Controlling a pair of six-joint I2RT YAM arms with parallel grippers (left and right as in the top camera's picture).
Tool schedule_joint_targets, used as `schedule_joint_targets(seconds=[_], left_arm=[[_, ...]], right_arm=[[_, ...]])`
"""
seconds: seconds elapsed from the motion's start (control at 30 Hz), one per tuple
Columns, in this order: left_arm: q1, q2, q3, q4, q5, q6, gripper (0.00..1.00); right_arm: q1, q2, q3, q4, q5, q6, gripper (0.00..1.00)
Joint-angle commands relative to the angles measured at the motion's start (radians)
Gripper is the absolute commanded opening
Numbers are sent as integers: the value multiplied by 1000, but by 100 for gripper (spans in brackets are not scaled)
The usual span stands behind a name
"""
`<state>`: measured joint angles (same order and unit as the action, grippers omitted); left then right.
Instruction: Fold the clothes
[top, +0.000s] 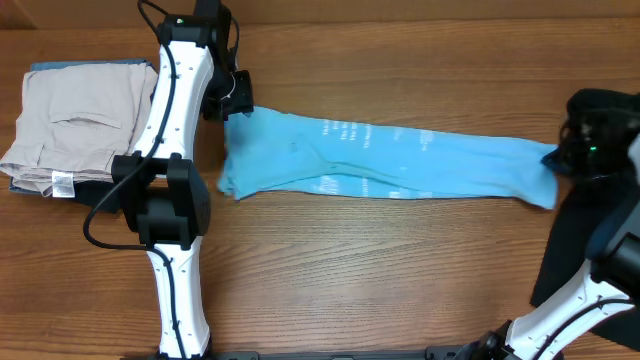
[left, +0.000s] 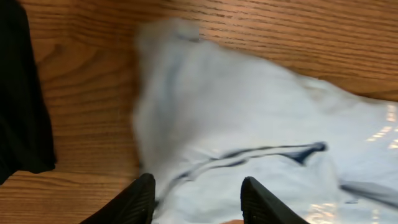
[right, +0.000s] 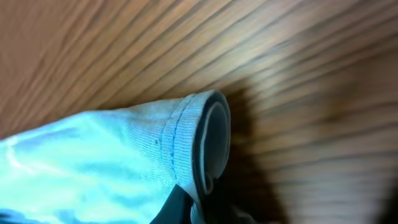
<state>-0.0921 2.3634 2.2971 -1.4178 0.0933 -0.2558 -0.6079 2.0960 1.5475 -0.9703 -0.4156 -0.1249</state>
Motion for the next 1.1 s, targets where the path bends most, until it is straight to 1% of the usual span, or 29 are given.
schedule_joint_targets(seconds=[0.0, 0.13, 0.2, 0.27, 0.33, 0.37, 0.5, 0.53, 0.63, 0.7, 0.77, 0.9, 1.07], left_arm=[[-9, -21, 29, -7, 12, 2, 52], [-4, -21, 29, -11, 3, -3, 57], [5, -21, 29, -11, 0, -1, 60], [18, -21, 29, -16, 0, 2, 61], [40, -21, 29, -16, 2, 1, 61], [47, -21, 29, -21, 4, 1, 61], [50, -21, 29, -22, 3, 2, 65], [50, -21, 29, -21, 4, 1, 65], [50, -21, 29, -18, 4, 1, 67], [50, -21, 29, -19, 3, 2, 70], [50, -21, 29, -18, 3, 2, 71], [50, -21, 29, -19, 1, 2, 72], [50, -21, 29, -19, 1, 6, 72]], right_arm=[[-78, -2, 69, -11, 14, -7, 4], [-100, -2, 177, -98, -10, -6, 4], [-64, -2, 261, -180, -34, -5, 4], [-13, -2, 336, -262, -31, 13, 4], [75, -3, 417, -363, -34, 60, 4], [146, -3, 449, -403, -35, 102, 4], [325, -3, 453, -451, -35, 166, 4], [390, -3, 453, -452, -35, 210, 4], [520, -3, 453, -435, -35, 288, 4], [597, -3, 453, -417, -31, 307, 4], [674, -3, 451, -399, -31, 309, 4], [771, -3, 434, -383, 27, 309, 4], [871, -3, 330, -237, 34, 309, 4]])
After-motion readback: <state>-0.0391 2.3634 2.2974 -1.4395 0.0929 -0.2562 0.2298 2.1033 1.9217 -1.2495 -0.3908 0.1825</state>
